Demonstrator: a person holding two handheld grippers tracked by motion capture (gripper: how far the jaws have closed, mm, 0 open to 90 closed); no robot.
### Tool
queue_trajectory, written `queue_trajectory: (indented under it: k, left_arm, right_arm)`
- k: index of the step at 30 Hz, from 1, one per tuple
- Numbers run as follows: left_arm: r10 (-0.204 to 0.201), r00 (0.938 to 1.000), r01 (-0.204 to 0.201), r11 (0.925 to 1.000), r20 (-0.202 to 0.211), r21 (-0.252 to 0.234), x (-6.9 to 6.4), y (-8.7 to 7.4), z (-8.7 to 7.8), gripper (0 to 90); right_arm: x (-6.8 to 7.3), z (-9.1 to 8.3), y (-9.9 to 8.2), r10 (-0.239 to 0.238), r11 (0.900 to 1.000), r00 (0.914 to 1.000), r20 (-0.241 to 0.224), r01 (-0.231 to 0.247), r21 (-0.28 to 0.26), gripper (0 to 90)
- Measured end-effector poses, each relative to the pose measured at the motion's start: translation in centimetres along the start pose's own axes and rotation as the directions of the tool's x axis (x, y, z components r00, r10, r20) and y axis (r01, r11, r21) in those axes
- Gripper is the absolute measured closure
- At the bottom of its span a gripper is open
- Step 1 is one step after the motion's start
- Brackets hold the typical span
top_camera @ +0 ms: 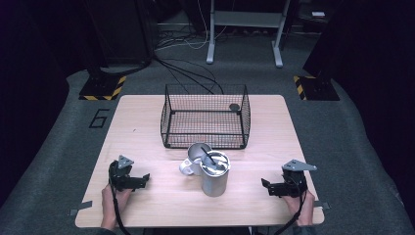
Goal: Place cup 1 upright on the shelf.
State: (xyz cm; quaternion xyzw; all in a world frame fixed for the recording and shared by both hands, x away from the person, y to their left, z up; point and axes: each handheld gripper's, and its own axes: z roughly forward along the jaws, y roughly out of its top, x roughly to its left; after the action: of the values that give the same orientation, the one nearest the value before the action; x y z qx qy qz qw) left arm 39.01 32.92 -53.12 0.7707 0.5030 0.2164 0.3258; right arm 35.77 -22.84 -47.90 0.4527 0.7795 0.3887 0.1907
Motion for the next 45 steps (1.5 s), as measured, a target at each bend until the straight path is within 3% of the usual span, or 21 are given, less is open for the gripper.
queue_trajectory:
  k: [12,23,34,35,45]
  left_arm:
    - [0.001,1.0,-0.001,1.0,0.0,0.003,0.0,0.0,0.0,0.5]
    - [0.007,1.0,-0.007,0.9999,0.0,0.007,0.0,0.0,-0.1,0.5]
    - [0.007,1.0,-0.007,0.9999,0.0,0.007,0.0,0.0,-0.1,0.5]
    - [0.007,1.0,-0.007,1.0,-0.001,0.002,0.0,0.0,0.0,0.5]
    - [0.007,1.0,-0.007,0.9999,0.001,0.007,0.0,0.0,-0.1,0.5]
  right_arm:
    - [2.3,-0.5,1.6,-0.041,0.9991,0.9974,-0.059,0.041,-0.012,0.0]
    - [4.4,0.0,3.0,-0.076,0.9971,0.988,-0.135,0.074,-0.019,0.0]
    - [6.8,0.2,4.7,-0.118,0.9929,0.9701,-0.212,0.112,-0.041,0.0]
    - [7.3,0.3,5.0,-0.128,0.9917,0.9652,-0.228,0.121,-0.045,0.0]
    - [9.2,0.8,6.3,-0.162,0.9866,0.9452,-0.284,0.149,-0.065,0.0]
